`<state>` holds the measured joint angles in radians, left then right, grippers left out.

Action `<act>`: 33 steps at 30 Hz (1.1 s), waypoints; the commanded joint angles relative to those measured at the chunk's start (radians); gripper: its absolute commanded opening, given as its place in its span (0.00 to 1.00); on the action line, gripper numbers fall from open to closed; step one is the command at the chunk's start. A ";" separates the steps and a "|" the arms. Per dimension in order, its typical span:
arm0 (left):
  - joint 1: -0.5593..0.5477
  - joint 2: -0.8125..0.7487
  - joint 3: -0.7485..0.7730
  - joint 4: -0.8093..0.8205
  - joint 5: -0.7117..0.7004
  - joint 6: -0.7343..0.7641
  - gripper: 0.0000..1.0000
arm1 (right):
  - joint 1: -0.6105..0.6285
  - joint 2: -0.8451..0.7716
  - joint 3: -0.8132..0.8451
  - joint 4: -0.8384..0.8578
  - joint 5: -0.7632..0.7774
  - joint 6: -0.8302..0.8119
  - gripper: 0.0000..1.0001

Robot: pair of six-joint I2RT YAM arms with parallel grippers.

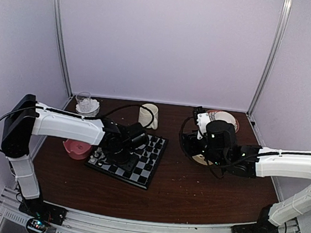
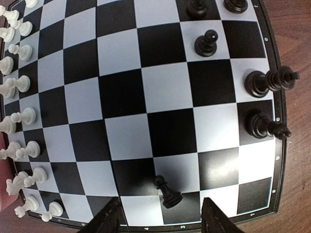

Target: Set up the chess pieces on the board

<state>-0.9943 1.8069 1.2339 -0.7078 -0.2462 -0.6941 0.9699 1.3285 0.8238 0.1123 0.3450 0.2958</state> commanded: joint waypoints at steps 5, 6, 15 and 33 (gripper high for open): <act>-0.003 0.060 0.016 0.004 0.035 -0.006 0.49 | -0.003 -0.021 -0.014 0.025 0.009 0.012 0.55; -0.003 0.063 0.018 0.004 0.038 -0.005 0.49 | -0.003 -0.022 -0.014 0.026 0.008 0.012 0.55; -0.004 0.103 0.037 0.004 0.031 -0.004 0.40 | -0.003 -0.021 -0.014 0.027 -0.005 0.014 0.55; -0.001 -0.020 -0.087 0.058 0.039 0.032 0.22 | -0.004 0.002 0.009 0.020 -0.099 0.030 0.56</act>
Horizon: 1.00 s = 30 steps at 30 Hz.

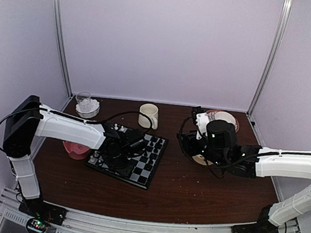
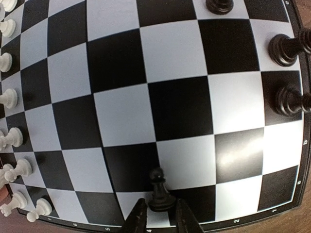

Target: Set up the chess pieces on the board

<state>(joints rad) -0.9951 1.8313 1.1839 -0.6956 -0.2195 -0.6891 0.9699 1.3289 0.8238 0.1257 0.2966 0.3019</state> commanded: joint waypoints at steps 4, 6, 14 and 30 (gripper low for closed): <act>0.002 -0.051 -0.057 0.073 0.017 0.045 0.21 | -0.005 0.001 0.011 0.011 -0.088 0.029 0.57; 0.001 -0.049 -0.059 0.077 0.007 0.052 0.21 | -0.004 0.008 0.017 0.010 -0.106 0.029 0.57; 0.015 -0.033 -0.053 0.088 -0.009 0.065 0.43 | -0.003 0.017 0.023 0.005 -0.127 0.026 0.57; 0.024 -0.006 -0.004 0.072 -0.032 0.053 0.33 | -0.003 0.019 0.025 0.006 -0.150 0.023 0.57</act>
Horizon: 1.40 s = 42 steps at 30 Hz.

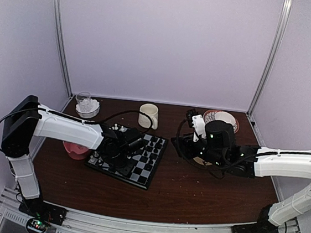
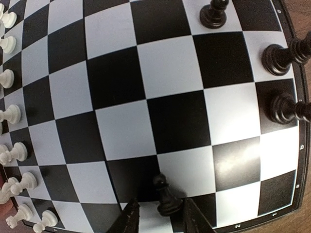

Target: Set up the chess pieces on the board

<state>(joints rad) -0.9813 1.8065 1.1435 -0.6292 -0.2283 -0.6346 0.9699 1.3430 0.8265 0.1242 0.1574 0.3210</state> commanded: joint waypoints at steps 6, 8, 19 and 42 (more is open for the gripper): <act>0.014 0.036 0.054 0.005 -0.024 -0.001 0.33 | -0.004 0.005 0.023 0.008 -0.017 0.001 0.57; 0.013 0.041 0.057 -0.002 -0.024 -0.005 0.30 | -0.004 0.003 0.025 0.005 -0.018 0.001 0.57; 0.014 0.037 0.043 -0.025 -0.054 -0.012 0.21 | -0.003 0.002 0.025 0.001 -0.025 0.003 0.57; 0.013 -0.189 -0.249 0.372 -0.075 0.144 0.16 | -0.095 0.227 0.123 0.055 -0.471 0.270 0.54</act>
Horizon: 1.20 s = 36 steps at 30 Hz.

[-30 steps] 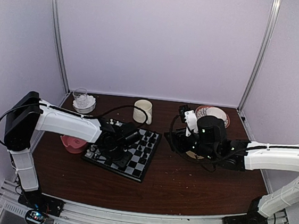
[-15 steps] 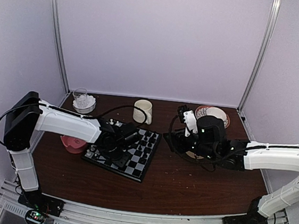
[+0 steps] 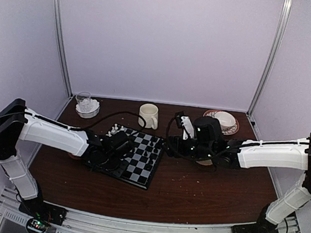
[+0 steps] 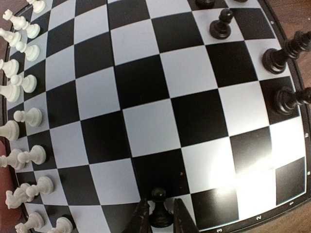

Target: Set up the chess pieces on the board

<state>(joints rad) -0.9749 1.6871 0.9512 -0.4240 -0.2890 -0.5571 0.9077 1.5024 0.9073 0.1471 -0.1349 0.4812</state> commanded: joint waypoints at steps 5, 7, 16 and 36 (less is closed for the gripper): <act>0.007 -0.157 -0.157 0.322 0.026 0.148 0.16 | -0.038 0.110 0.079 0.023 -0.256 0.128 0.53; 0.007 -0.185 -0.191 0.375 0.052 0.177 0.16 | -0.038 0.111 0.088 0.016 -0.274 0.136 0.54; 0.008 -0.302 -0.352 0.609 0.117 0.284 0.16 | -0.033 0.194 0.194 -0.078 -0.405 0.167 0.51; 0.007 -0.411 -0.523 0.859 0.275 0.444 0.16 | 0.026 0.335 0.313 -0.123 -0.532 0.250 0.45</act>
<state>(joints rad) -0.9741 1.3006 0.4423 0.3298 -0.0677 -0.1566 0.9230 1.8145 1.1934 -0.0032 -0.6228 0.6872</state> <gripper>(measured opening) 0.160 0.448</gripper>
